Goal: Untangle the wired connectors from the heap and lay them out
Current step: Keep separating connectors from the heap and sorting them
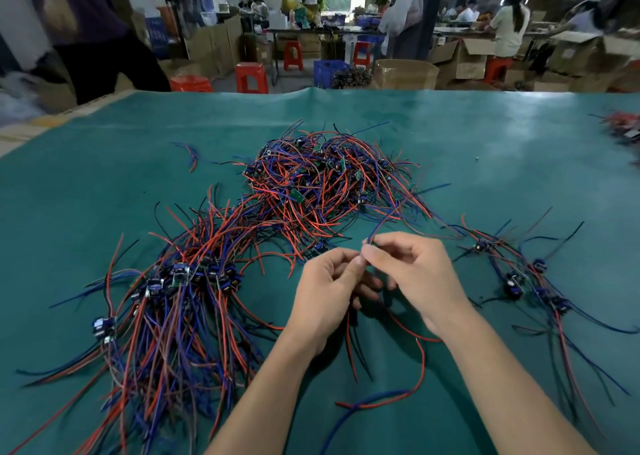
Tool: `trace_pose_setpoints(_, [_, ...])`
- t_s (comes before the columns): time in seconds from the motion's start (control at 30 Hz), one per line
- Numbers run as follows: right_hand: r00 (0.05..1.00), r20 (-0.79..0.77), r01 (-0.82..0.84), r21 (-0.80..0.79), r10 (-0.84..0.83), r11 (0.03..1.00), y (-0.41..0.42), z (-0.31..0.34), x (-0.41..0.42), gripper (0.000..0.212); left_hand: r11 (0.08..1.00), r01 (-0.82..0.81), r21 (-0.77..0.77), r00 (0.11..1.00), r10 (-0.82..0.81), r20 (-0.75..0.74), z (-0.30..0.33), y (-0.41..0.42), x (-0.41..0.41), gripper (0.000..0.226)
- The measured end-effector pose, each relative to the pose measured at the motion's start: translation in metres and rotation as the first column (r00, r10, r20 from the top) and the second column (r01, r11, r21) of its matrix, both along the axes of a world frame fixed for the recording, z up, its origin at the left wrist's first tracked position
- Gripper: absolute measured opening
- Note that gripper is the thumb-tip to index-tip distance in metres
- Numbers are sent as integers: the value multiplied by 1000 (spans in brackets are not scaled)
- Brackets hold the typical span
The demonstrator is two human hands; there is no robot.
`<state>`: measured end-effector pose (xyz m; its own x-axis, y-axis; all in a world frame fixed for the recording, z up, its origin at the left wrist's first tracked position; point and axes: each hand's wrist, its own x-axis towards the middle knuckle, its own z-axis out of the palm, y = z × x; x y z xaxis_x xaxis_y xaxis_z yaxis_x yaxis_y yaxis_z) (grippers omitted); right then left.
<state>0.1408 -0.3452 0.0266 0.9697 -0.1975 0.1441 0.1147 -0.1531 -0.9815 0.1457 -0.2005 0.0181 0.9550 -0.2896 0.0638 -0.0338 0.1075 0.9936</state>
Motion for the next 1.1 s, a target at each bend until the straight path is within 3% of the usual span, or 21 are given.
trace_pose_setpoints(0.17, [994,95,56,22,-58,998,-11,0,0,12,998,53,42,999,-53,-4,0,2,1,20])
trace_pose_setpoints(0.37, [913,268,285,117,-307,951,-30,12,0,11,983,112,144,993,-116,24,-2,1,0,25])
trace_pose_setpoints(0.6, [727,325,470,405,-604,784,-52,44,-12,13,969,100,224,991,-117,62,-2,0,-2,25])
trace_pose_setpoints(0.7, [707,354,416,492,-612,765,-45,72,-20,12,972,71,224,993,-89,72,-4,0,0,24])
trace_pose_setpoints(0.83, [905,336,180,254,-261,950,24,95,-16,11,979,39,201,996,-55,73,-6,-1,1,15])
trace_pose_setpoints(0.93, [974,227,-19,2,18,1000,91,99,-2,17,985,3,175,993,-23,116,-6,1,0,16])
trace_pose_setpoints(1.03, [961,18,-255,-332,276,908,129,99,21,36,984,-30,178,981,-5,195,-5,5,0,32])
trace_pose_setpoints(1.1, [966,-39,-239,-515,255,823,127,99,43,31,986,-39,163,987,13,159,-6,3,1,18])
